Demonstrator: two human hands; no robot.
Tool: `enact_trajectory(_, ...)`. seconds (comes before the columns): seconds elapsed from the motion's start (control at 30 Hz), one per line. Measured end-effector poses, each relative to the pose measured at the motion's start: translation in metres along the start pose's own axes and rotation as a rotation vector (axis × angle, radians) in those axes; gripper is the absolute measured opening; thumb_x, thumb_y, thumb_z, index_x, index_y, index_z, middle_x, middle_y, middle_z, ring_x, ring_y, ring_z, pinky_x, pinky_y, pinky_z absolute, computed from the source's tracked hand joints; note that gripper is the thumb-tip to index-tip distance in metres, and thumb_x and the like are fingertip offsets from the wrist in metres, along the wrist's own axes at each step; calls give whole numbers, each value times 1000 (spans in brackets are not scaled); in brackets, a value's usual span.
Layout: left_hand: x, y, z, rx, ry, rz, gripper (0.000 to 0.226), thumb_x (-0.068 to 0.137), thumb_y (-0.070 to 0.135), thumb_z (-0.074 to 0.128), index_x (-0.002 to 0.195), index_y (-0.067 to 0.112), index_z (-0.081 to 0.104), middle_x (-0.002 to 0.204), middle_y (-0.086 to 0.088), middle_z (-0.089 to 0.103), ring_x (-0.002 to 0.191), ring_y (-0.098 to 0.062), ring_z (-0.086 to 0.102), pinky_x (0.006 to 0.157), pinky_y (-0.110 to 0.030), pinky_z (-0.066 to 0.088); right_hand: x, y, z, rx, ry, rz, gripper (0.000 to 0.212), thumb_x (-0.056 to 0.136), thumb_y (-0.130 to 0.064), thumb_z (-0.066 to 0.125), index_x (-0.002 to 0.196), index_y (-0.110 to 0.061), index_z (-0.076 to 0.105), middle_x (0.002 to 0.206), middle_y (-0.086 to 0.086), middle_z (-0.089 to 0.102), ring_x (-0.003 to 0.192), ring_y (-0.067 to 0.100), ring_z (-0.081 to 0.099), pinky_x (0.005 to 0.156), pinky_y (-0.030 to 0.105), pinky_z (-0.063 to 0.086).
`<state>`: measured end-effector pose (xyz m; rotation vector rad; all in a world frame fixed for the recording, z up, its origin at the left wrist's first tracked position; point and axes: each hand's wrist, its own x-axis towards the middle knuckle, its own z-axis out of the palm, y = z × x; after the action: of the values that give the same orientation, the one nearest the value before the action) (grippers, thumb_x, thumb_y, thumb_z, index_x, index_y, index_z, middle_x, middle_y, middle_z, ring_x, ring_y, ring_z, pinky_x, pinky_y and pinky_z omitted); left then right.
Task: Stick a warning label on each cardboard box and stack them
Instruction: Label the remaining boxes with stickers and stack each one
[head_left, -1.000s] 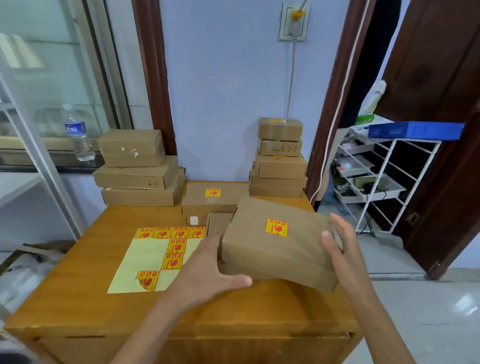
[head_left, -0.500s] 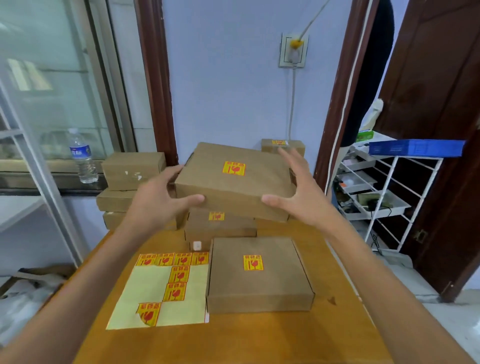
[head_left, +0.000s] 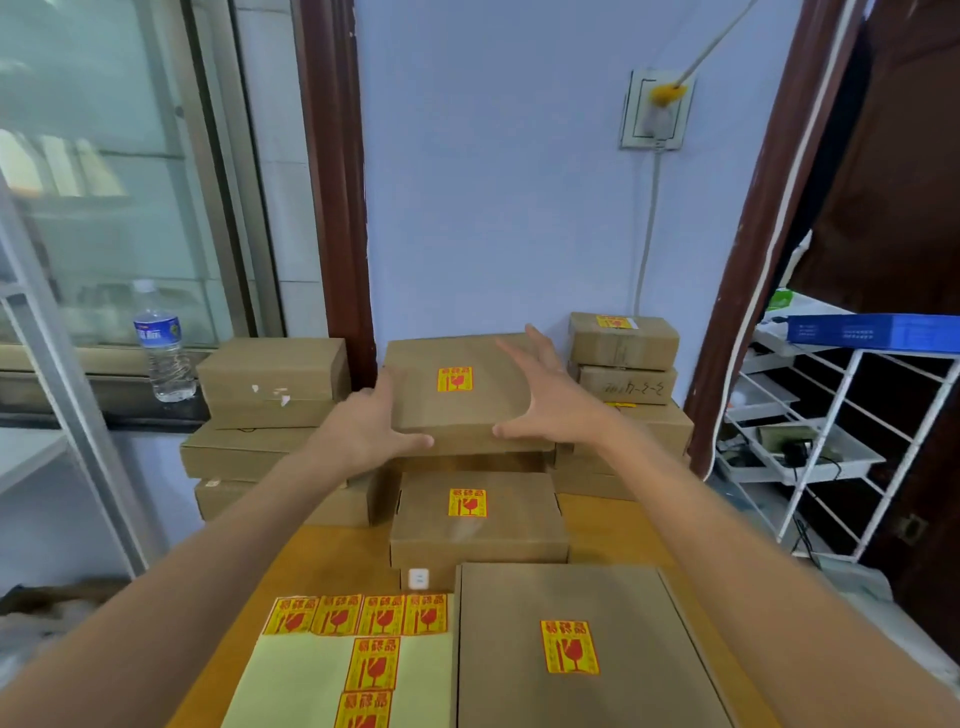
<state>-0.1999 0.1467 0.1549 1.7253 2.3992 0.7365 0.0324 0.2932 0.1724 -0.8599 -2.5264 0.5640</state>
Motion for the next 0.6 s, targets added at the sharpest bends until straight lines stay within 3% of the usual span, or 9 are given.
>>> enact_trajectory(0.07,10,-9,15,29,-37,-6,102,75,65,76,151,31,16,115,-5,60,98,-25,60,80,-38,53,3,15,17,11,-23,26,116,74,-39,87,160,-53,11,168,-20,-24,158,14,-19,129,50,13)
enact_trajectory(0.17,19,-17,30,-97,-104,-42,96,82,65,70,153,30,16,132,-5,56,116,-27,58,92,-38,50,12,34,36,23,-60,79,107,78,-46,85,160,-51,17,169,-15,-23,158,17,-21,129,51,9)
enact_trajectory(0.23,20,-17,38,-253,-126,-75,88,88,66,61,155,28,18,149,-5,46,132,-28,49,105,-41,43,19,43,44,25,-88,136,91,85,-58,76,160,-46,26,170,-12,-21,159,20,-15,130,50,9)
enact_trajectory(0.3,22,-15,45,-267,-129,-102,81,96,63,51,159,25,17,163,-9,27,145,-31,36,114,-43,33,23,51,50,28,-115,172,79,91,-67,63,159,-40,32,172,-8,-17,161,23,-6,129,47,11)
enact_trajectory(0.4,25,-11,48,-224,-126,-100,67,102,54,44,157,19,27,162,-11,23,144,-32,37,111,-40,34,26,58,53,32,-98,180,69,95,-69,55,154,-37,41,173,-5,-9,160,24,6,125,44,18)
enact_trajectory(0.53,32,-17,53,-304,-141,-117,63,98,46,60,151,20,36,156,-10,34,137,-29,44,100,-33,41,30,58,49,24,-44,147,66,90,-67,63,147,-38,47,173,-6,-3,159,24,12,123,42,23)
enact_trajectory(0.6,33,-23,59,-315,-135,-133,68,92,41,72,148,22,38,155,-9,39,139,-28,43,103,-35,42,28,58,50,-10,-65,124,71,86,-67,69,147,-39,47,173,-7,-4,159,24,12,124,42,24)
